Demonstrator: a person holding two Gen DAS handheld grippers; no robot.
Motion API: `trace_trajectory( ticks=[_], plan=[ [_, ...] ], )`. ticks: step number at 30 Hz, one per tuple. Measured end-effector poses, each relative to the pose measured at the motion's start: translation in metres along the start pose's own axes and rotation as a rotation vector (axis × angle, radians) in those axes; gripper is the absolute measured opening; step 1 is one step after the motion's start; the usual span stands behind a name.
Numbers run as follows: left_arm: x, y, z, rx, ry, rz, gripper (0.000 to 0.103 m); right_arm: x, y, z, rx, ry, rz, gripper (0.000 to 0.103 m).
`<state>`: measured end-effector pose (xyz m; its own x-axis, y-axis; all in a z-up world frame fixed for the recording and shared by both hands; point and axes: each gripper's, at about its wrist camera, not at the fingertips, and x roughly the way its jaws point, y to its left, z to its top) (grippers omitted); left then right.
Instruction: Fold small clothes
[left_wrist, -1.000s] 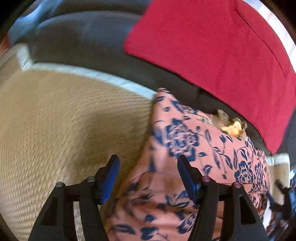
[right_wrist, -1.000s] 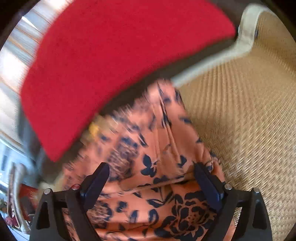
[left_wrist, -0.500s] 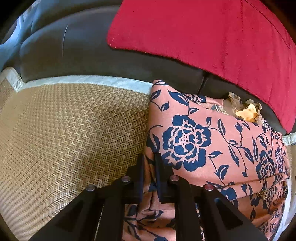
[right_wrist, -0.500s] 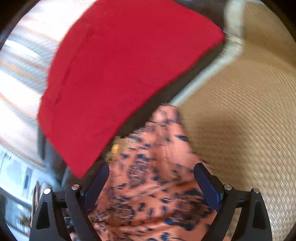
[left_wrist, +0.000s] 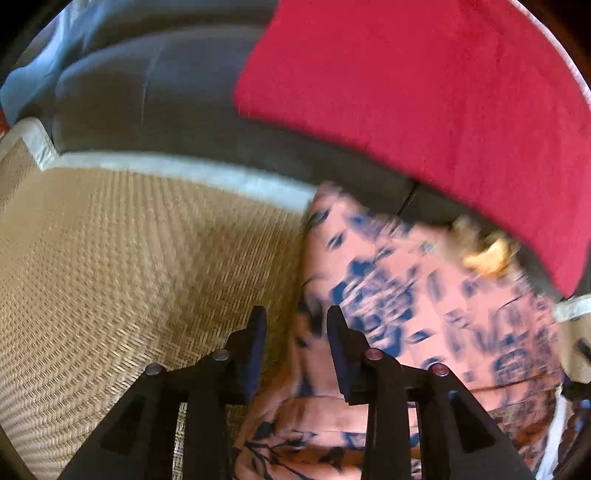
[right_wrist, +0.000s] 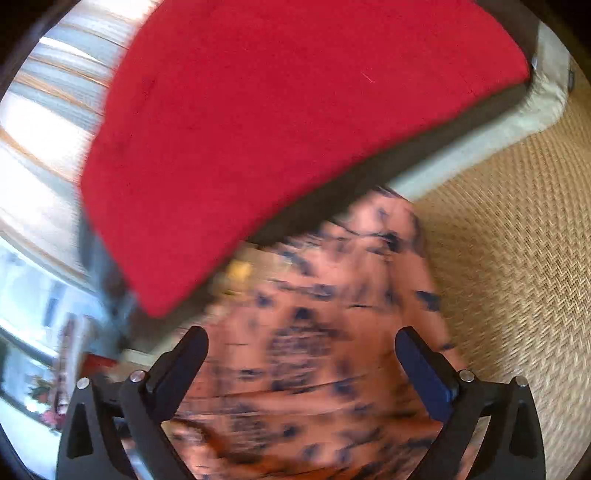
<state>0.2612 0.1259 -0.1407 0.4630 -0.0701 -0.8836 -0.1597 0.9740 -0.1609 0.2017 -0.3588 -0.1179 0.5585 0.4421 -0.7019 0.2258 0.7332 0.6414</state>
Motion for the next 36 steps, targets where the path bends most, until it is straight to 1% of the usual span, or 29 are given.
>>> trace_trajectory(
  ticks=[1, 2, 3, 5, 6, 7, 8, 9, 10, 11, 12, 13, 14, 15, 16, 18, 19, 21, 22, 23, 24, 26, 28, 29, 30, 31, 32, 33, 36],
  plan=[
    [0.001, 0.002, 0.0, -0.007, -0.014, 0.006, 0.03, 0.012, -0.012, -0.002, 0.052, 0.052, -0.006, 0.101],
    [-0.003, 0.002, 0.001, -0.009, -0.016, 0.011, 0.029, -0.001, -0.007, -0.003, 0.032, -0.014, 0.013, 0.101],
    [-0.009, 0.003, 0.001, -0.018, -0.022, 0.002, 0.029, -0.01, -0.001, -0.005, 0.025, -0.019, 0.011, 0.101],
    [-0.026, 0.005, -0.001, -0.012, -0.084, -0.003, 0.029, -0.032, 0.012, -0.013, -0.001, -0.05, 0.097, 0.101],
    [-0.033, 0.006, -0.004, -0.01, -0.112, 0.007, 0.034, -0.039, 0.014, -0.018, -0.01, -0.069, 0.097, 0.102],
    [-0.038, 0.008, -0.008, -0.012, -0.124, 0.018, 0.051, -0.043, 0.015, -0.027, -0.027, -0.082, 0.081, 0.103],
    [-0.035, 0.011, -0.013, -0.003, -0.097, 0.038, 0.061, -0.039, 0.015, -0.034, -0.051, -0.066, 0.062, 0.103],
    [-0.029, 0.013, -0.015, 0.013, -0.049, 0.048, 0.068, -0.027, 0.011, -0.038, -0.071, -0.011, 0.012, 0.103],
    [-0.021, 0.015, -0.019, 0.041, 0.013, 0.058, 0.067, -0.012, -0.001, -0.044, -0.047, 0.074, -0.06, 0.102],
    [-0.03, 0.015, -0.021, 0.065, -0.032, 0.057, 0.067, -0.021, -0.001, -0.048, -0.061, 0.034, -0.049, 0.101],
    [-0.038, 0.015, -0.023, 0.07, -0.058, 0.069, 0.067, -0.035, 0.005, -0.051, -0.076, 0.004, -0.059, 0.101],
    [-0.053, 0.017, -0.026, 0.065, -0.102, 0.062, 0.067, -0.049, 0.013, -0.054, -0.09, -0.013, -0.047, 0.101],
    [-0.068, 0.02, -0.03, 0.052, -0.138, 0.034, 0.067, -0.068, 0.022, -0.061, -0.122, -0.055, -0.016, 0.102],
    [-0.077, 0.022, -0.035, 0.038, -0.163, 0.019, 0.067, -0.092, 0.031, -0.074, -0.166, -0.117, -0.023, 0.102],
    [-0.087, 0.023, -0.041, 0.023, -0.191, 0.006, 0.071, -0.107, 0.037, -0.086, -0.212, -0.147, -0.037, 0.102],
    [-0.098, 0.024, -0.063, 0.02, -0.223, 0.005, 0.078, -0.123, 0.038, -0.11, -0.279, -0.173, -0.044, 0.102],
    [-0.097, 0.023, -0.075, 0.035, -0.216, 0.015, 0.078, -0.133, 0.03, -0.123, -0.293, -0.19, -0.064, 0.102],
    [-0.089, 0.02, -0.093, 0.077, -0.176, 0.035, 0.078, -0.132, 0.009, -0.146, -0.311, -0.185, -0.084, 0.102],
    [-0.082, 0.019, -0.102, 0.091, -0.154, 0.064, 0.078, -0.131, -0.003, -0.156, -0.308, -0.173, -0.082, 0.102],
    [-0.077, 0.022, -0.111, 0.086, -0.143, 0.11, 0.078, -0.125, -0.019, -0.162, -0.297, -0.159, -0.083, 0.102],
    [-0.078, 0.023, -0.117, 0.08, -0.149, 0.132, 0.078, -0.118, -0.026, -0.167, -0.294, -0.159, -0.096, 0.102],
    [-0.086, 0.022, -0.124, 0.074, -0.188, 0.185, 0.078, -0.122, -0.042, -0.172, -0.288, -0.179, -0.122, 0.102],
    [-0.091, 0.017, -0.129, 0.072, -0.206, 0.208, 0.079, -0.126, -0.047, -0.173, -0.284, -0.203, -0.103, 0.102],
    [-0.088, 0.015, -0.131, 0.074, -0.197, 0.219, 0.08, -0.127, -0.05, -0.173, -0.291, -0.217, -0.102, 0.102],
    [-0.082, 0.015, -0.134, 0.085, -0.179, 0.226, 0.081, -0.122, -0.055, -0.172, -0.288, -0.218, -0.101, 0.102],
    [-0.079, 0.009, -0.141, 0.115, -0.187, 0.255, 0.085, -0.119, -0.059, -0.172, -0.29, -0.23, -0.092, 0.102],
    [-0.079, 0.005, -0.145, 0.138, -0.215, 0.276, 0.087, -0.121, -0.061, -0.174, -0.303, -0.259, -0.08, 0.102],
    [-0.077, 0.003, -0.147, 0.148, -0.22, 0.292, 0.089, -0.122, -0.062, -0.178, -0.308, -0.273, -0.08, 0.102],
    [-0.076, 0.002, -0.146, 0.129, -0.217, 0.283, 0.094, -0.119, -0.057, -0.186, -0.35, -0.308, -0.112, 0.102]
  ],
)
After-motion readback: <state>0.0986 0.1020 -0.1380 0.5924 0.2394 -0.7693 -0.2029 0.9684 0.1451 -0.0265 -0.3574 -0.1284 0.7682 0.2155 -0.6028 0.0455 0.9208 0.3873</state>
